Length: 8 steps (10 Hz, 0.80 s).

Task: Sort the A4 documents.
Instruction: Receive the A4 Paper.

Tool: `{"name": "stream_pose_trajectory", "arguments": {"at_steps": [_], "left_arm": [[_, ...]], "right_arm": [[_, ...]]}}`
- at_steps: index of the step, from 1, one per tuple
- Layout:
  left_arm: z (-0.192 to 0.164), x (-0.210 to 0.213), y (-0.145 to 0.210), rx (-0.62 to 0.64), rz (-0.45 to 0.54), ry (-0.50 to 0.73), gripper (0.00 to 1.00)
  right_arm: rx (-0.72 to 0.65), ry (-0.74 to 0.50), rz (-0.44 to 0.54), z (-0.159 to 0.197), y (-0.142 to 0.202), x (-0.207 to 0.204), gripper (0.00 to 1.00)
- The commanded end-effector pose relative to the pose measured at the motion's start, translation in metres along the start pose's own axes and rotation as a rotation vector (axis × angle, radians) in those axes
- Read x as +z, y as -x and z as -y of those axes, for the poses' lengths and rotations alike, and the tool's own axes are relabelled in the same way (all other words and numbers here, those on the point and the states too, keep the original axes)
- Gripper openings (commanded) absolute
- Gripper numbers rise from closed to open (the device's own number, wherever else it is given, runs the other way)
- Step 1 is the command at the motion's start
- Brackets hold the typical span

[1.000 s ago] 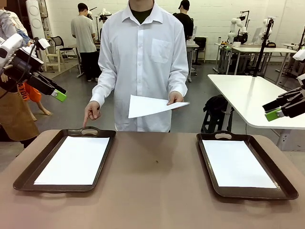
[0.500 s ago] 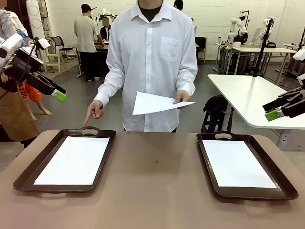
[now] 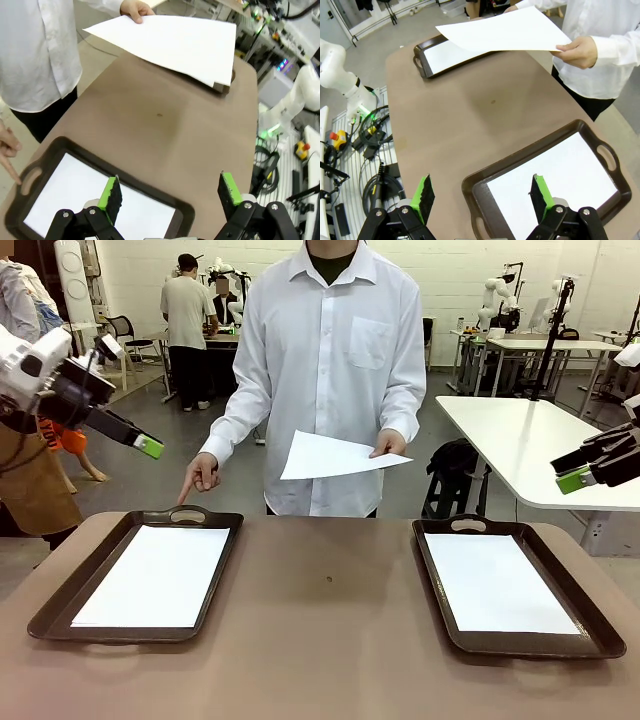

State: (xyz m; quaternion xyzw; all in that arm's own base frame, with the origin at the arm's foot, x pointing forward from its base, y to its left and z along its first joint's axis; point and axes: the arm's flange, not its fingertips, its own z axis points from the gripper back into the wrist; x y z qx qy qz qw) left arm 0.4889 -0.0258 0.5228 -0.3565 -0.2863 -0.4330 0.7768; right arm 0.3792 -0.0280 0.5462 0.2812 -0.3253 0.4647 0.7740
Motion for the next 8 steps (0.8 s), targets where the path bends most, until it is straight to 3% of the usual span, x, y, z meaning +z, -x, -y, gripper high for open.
{"name": "stream_pose_trajectory", "arguments": {"at_steps": [1, 3, 8], "left_arm": [[-0.008, -0.022, -0.005, 0.121, 0.077, 0.067, 1.0], [-0.013, -0.061, -0.006, 0.242, 0.083, 0.164, 1.0], [-0.059, -0.131, -0.001, 0.527, 0.214, 0.332, 1.0]], "right_arm": [[-0.004, -0.001, -0.005, 0.0, 0.001, -0.001, 1.0], [-0.004, -0.001, -0.005, 0.0, 0.001, -0.001, 1.0], [-0.004, -0.001, -0.005, 0.0, 0.001, -0.001, 1.0]]}}
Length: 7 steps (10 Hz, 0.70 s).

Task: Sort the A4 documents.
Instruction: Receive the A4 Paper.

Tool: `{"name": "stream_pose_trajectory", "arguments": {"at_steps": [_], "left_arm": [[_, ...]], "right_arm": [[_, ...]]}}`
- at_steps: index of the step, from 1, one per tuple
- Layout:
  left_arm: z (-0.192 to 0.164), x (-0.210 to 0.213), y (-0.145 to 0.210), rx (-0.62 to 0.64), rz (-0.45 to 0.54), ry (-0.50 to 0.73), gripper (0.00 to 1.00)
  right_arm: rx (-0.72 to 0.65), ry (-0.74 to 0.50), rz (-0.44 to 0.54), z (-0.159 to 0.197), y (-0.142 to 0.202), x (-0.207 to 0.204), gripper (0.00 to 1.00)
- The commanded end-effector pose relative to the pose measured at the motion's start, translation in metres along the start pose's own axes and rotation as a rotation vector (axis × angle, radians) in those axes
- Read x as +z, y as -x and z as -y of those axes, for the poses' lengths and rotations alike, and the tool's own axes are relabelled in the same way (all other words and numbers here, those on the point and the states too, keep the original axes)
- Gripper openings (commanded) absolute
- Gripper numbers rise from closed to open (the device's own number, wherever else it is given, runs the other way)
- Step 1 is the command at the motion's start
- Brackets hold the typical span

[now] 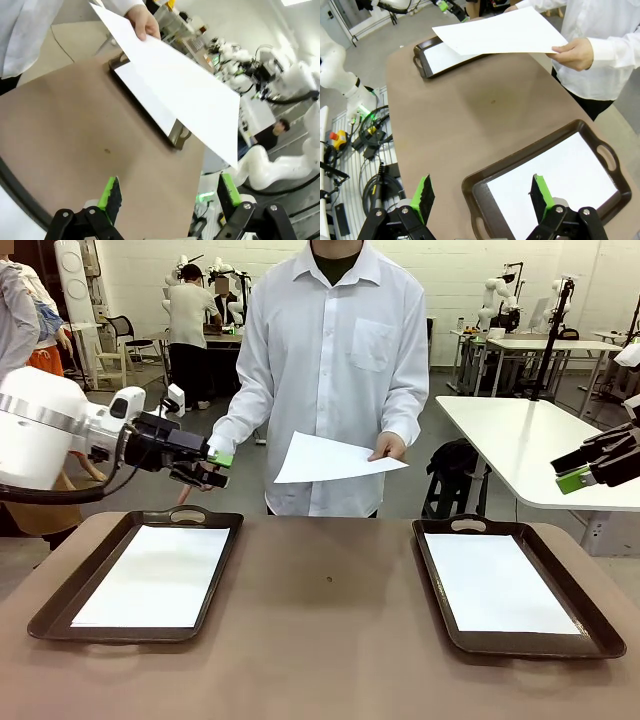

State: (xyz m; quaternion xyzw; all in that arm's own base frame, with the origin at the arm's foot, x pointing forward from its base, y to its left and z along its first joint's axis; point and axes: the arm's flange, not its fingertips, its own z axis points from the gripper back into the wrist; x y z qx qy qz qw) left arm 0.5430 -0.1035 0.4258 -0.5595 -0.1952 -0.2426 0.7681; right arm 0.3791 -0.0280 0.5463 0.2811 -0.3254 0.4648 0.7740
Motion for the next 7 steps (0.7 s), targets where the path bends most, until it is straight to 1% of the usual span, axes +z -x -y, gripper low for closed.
{"name": "stream_pose_trajectory", "arguments": {"at_steps": [1, 2, 3, 7], "left_arm": [[-0.014, -0.013, -0.018, 0.083, 0.066, 0.09, 1.0], [-0.02, -0.022, -0.021, 0.111, 0.098, 0.132, 1.0], [-0.026, -0.028, -0.025, 0.132, 0.101, 0.155, 1.0], [-0.038, -0.052, -0.044, 0.184, 0.072, 0.205, 1.0]], "right_arm": [[-0.004, -0.001, -0.005, 0.0, 0.001, -0.001, 1.0], [-0.004, -0.001, -0.005, 0.0, 0.001, -0.001, 1.0], [-0.004, -0.001, -0.005, 0.0, 0.001, -0.001, 1.0], [-0.004, -0.001, -0.005, 0.0, 0.001, -0.001, 1.0]]}}
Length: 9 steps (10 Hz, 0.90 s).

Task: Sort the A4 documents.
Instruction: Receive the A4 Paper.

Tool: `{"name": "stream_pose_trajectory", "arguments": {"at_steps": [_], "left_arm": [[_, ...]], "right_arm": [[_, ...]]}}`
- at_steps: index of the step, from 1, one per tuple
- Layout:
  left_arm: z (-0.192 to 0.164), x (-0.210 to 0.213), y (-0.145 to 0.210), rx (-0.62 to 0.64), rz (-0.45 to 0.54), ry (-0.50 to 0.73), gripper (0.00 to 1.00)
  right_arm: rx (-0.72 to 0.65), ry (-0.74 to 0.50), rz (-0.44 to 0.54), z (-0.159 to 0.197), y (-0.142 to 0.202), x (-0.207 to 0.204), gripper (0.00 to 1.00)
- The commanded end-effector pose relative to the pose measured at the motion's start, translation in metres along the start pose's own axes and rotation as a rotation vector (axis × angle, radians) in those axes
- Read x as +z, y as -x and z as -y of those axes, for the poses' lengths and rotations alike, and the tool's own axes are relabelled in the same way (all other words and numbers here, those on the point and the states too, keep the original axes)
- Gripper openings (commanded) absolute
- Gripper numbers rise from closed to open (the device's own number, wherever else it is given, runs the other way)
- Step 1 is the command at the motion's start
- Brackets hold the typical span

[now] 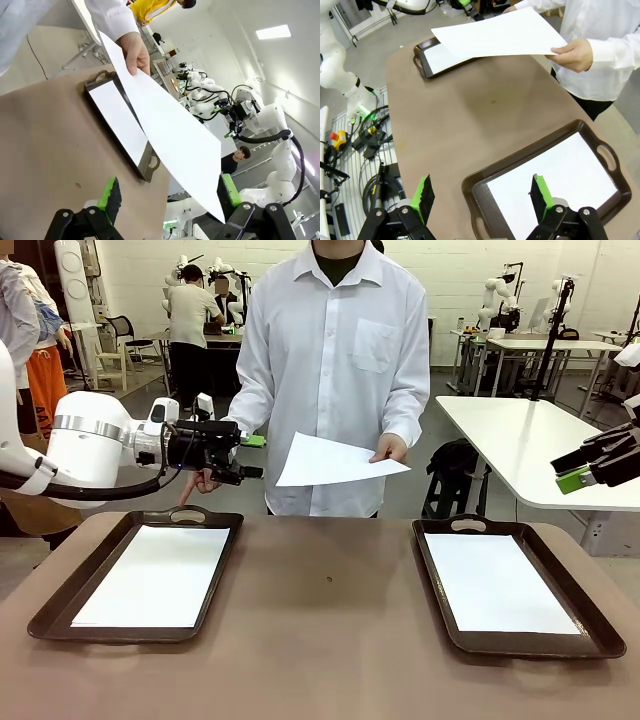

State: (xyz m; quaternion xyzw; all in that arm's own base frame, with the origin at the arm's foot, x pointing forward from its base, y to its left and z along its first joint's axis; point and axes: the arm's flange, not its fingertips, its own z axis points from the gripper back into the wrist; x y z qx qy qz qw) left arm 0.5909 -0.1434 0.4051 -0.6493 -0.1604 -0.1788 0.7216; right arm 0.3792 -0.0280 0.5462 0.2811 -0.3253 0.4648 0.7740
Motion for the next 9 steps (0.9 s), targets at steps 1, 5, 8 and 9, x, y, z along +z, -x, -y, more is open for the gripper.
{"name": "stream_pose_trajectory", "arguments": {"at_steps": [1, 5, 8, 9], "left_arm": [[-0.005, -0.014, -0.016, 0.035, -0.017, 0.018, 1.0], [-0.021, -0.041, -0.028, 0.087, -0.033, 0.054, 1.0], [-0.02, -0.056, -0.028, 0.208, -0.019, 0.097, 1.0], [-0.018, -0.058, -0.027, 0.237, -0.035, 0.094, 1.0]], "right_arm": [[-0.004, -0.001, -0.005, 0.0, 0.001, -0.001, 1.0], [-0.004, -0.001, -0.005, 0.0, 0.001, -0.001, 1.0], [-0.004, -0.001, -0.005, 0.0, 0.001, -0.001, 1.0], [-0.004, -0.001, -0.005, 0.0, 0.001, -0.001, 1.0]]}}
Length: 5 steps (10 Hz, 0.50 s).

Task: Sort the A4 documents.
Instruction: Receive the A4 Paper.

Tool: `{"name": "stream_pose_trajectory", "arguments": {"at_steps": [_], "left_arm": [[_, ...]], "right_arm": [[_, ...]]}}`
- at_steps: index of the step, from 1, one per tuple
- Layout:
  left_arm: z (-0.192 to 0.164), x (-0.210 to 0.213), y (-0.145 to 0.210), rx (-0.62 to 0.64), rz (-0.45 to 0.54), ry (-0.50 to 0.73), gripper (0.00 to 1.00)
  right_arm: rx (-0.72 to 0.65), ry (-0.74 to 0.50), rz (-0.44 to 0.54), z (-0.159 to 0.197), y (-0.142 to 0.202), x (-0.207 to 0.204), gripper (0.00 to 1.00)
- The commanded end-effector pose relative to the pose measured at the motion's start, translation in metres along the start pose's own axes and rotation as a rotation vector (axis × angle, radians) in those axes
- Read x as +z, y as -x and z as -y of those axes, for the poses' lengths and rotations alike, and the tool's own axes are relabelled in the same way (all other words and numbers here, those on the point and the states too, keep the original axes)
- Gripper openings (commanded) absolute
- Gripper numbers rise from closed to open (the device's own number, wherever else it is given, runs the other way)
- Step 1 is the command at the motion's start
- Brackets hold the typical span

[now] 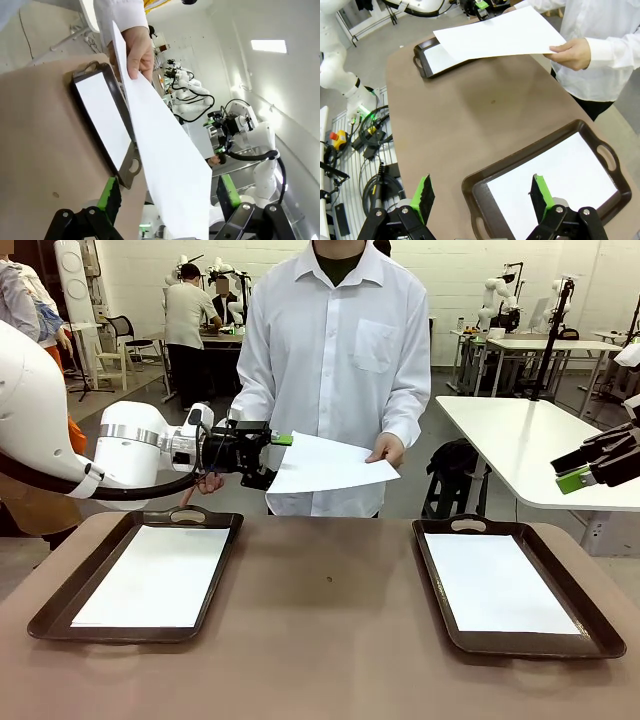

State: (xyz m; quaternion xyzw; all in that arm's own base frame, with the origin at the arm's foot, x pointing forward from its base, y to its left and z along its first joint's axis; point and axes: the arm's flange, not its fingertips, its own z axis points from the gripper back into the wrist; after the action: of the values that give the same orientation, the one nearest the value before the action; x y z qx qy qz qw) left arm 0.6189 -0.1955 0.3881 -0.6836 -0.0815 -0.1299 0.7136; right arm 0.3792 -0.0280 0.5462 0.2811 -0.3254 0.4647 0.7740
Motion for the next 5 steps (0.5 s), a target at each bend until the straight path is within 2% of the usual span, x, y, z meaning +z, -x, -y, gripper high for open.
{"name": "stream_pose_trajectory", "arguments": {"at_steps": [1, 5], "left_arm": [[0.009, -0.008, -0.004, 0.079, -0.008, 0.011, 1.0], [0.006, -0.019, 0.013, 0.182, -0.049, -0.004, 1.0]], "right_arm": [[-0.004, -0.001, -0.005, 0.0, 0.001, -0.001, 1.0], [-0.004, -0.001, -0.005, 0.0, 0.001, -0.001, 1.0]]}}
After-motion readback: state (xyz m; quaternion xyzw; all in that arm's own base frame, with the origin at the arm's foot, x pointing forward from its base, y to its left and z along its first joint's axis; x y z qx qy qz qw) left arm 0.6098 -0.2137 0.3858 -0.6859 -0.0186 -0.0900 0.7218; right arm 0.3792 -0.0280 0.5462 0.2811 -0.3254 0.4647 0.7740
